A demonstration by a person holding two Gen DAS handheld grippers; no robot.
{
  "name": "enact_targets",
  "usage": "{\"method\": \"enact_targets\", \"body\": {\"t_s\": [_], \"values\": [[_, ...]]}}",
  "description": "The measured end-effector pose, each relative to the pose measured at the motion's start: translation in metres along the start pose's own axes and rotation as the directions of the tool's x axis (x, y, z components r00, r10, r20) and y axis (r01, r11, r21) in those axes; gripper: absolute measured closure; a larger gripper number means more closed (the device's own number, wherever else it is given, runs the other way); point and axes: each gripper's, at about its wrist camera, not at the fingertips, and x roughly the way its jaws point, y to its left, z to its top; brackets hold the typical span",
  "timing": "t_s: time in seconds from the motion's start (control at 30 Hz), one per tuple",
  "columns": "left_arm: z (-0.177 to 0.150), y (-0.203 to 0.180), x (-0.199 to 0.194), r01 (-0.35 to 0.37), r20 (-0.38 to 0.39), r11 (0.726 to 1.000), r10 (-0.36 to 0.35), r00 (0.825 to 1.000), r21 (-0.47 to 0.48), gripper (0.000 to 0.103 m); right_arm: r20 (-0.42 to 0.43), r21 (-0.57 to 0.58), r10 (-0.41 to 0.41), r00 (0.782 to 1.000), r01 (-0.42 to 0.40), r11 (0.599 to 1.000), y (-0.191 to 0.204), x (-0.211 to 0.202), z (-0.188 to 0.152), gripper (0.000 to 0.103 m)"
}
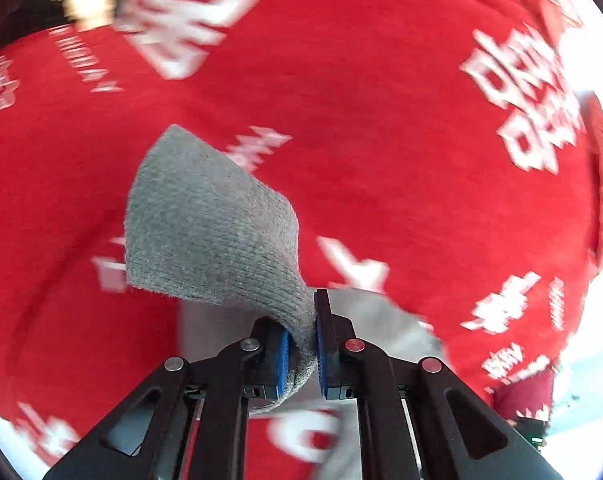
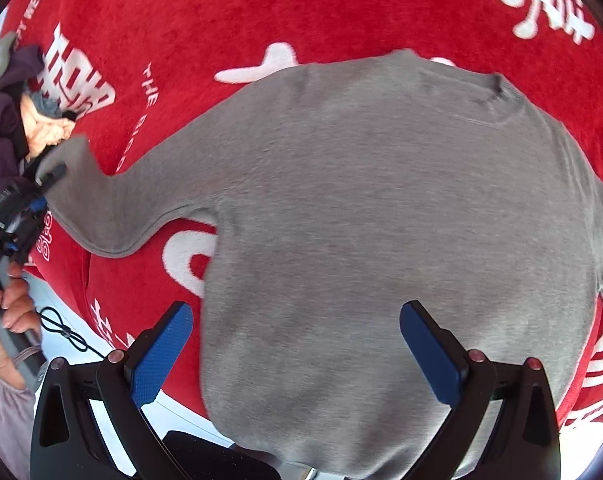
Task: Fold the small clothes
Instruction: 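Grasp the sweater's side edge with the left gripper and lift it, then fold the held side and sleeve across the sweater body, then release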
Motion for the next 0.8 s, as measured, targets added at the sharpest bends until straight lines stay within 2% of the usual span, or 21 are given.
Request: {"method": "enact_targets", "body": {"t_s": [0.1, 0.2, 0.33, 0.43, 0.57, 0.63, 0.7, 0.8], "values": [[-0.017, -0.068, 0.021, 0.095, -0.046, 0.992, -0.091, 0.995, 0.081, 0.091, 0.021, 0.027, 0.005, 1.000, -0.006, 1.000, -0.030, -0.013, 0.001, 0.000], [-0.046, -0.136, 0.053, 0.193, -0.123, 0.970, -0.176, 0.977, 0.145, 0.091, 0.042, 0.072, 0.003, 0.999, -0.006, 0.997, -0.067, -0.030, 0.001, 0.000], [-0.093, -0.207, 0.103, 0.261, -0.232, 0.943, -0.212, 0.949, 0.208, 0.091, 0.067, 0.145, -0.017, 0.998, 0.007, 0.989, -0.127, -0.051, -0.005, 0.000], [-0.132, -0.245, 0.147, 0.255, -0.306, 0.929, -0.169, 0.937, 0.269, 0.091, 0.075, 0.199, -0.036, 0.997, 0.020, 0.980, -0.169, -0.060, -0.012, 0.000], [-0.181, -0.268, 0.201, 0.185, -0.376, 0.908, -0.033, 0.926, 0.377, 0.091, 0.070, 0.271, -0.055, 0.996, 0.034, 0.962, -0.219, -0.059, -0.027, 0.000], [-0.198, -0.271, 0.216, 0.136, -0.387, 0.898, 0.041, 0.921, 0.418, 0.091, 0.059, 0.304, -0.062, 0.996, 0.041, 0.952, -0.238, -0.055, -0.035, 0.000], [-0.210, -0.273, 0.230, 0.086, -0.408, 0.887, 0.121, 0.905, 0.454, 0.091, 0.048, 0.335, -0.061, 0.997, 0.041, 0.941, -0.251, -0.050, -0.041, 0.000], [-0.221, -0.273, 0.228, 0.050, -0.411, 0.864, 0.187, 0.892, 0.501, 0.089, 0.041, 0.357, -0.059, 0.997, 0.041, 0.933, -0.259, -0.046, -0.044, 0.000]]}}
